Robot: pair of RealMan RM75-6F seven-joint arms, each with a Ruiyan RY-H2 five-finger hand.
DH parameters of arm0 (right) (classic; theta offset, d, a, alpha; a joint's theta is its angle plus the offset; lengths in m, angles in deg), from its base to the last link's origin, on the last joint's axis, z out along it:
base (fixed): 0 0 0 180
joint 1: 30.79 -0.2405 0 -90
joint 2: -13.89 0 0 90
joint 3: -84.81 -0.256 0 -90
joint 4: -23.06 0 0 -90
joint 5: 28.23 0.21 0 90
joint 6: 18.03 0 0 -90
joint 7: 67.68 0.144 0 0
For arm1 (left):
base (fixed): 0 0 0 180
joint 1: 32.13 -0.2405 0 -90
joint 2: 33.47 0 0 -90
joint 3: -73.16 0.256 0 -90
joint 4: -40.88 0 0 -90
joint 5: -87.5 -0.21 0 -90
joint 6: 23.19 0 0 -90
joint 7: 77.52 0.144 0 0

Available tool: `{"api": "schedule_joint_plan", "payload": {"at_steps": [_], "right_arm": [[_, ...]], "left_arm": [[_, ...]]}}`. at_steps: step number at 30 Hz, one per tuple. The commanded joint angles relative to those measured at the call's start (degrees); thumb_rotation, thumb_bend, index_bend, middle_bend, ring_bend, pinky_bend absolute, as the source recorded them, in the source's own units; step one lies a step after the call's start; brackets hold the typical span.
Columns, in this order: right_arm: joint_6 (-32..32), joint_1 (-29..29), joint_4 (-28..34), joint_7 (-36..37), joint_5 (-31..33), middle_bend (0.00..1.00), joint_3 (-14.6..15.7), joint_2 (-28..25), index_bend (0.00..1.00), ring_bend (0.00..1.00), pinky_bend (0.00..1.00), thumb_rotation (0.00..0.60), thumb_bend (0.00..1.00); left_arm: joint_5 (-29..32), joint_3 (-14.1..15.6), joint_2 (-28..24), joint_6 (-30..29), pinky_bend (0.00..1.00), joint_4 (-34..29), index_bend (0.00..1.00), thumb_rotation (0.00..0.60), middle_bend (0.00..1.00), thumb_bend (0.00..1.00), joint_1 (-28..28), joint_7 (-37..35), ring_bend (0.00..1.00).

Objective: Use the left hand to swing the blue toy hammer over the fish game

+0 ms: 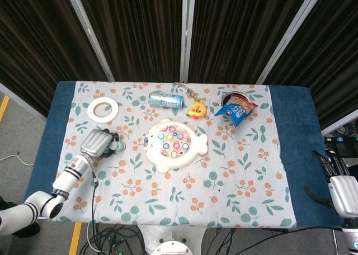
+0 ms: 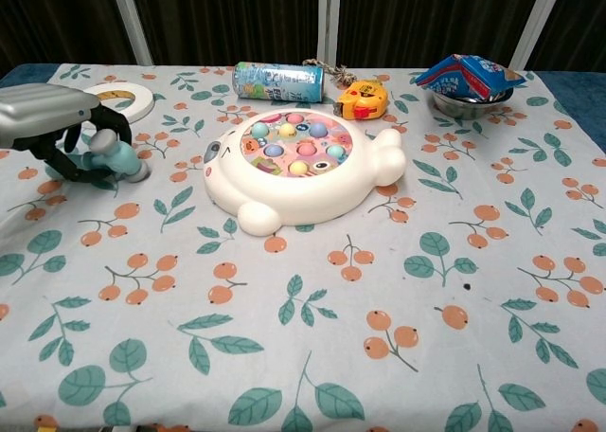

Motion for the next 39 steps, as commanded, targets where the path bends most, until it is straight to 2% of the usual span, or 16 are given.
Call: {"api": "schedule_joint_plan", "payload": {"at_steps": [1, 10, 28, 36, 39], "right_arm": [[0.01, 0.05, 0.03, -0.04, 0.04, 0.17, 0.04, 0.02, 0.03, 0.0, 0.0, 0.6, 0.14], [-0.09, 0.03, 0.21, -0.28, -0.04, 0.17, -0.01, -0.01, 0.03, 0.0, 0.0, 0.6, 0.14], [-0.21, 0.18, -0.2, 0.08, 0.17, 0.17, -0.03, 0.17, 0.03, 0.0, 0.0, 0.6, 0.14], [-0.28, 0.16, -0.47, 0.32, 0.03, 0.17, -0.03, 0.28, 0.03, 0.0, 0.0, 0.6, 0.14], [-0.36, 0.19, -0.49, 0.34, 0.0, 0.18, -0.02, 0.29, 0.03, 0.0, 0.0, 0.6, 0.14]], "left_arm": [[-0.3, -0.11, -0.19, -0.09, 0.52, -0.3, 0.36, 0.589, 0.44, 0.31, -0.26, 0.0, 0.31], [-0.87, -0.73, -1.56, -0.3, 0.5, -2.45, 0.32, 0.567, 0.4, 0.29, -1.24, -0.45, 0.27], [0.17, -2.97, -3.82, 3.32, 0.5, -5.28, 0.32, 0.57, 0.41, 0.29, -0.07, -0.58, 0.27], [0.2, -3.12, -4.26, 3.15, 0.5, -6.03, 0.32, 0.574, 0.42, 0.29, -0.56, -0.06, 0.27], [-0.19, -3.13, -4.29, 2.4, 0.47, -6.29, 0.3, 0.572, 0.4, 0.29, -0.89, -0.15, 0.25]]}}
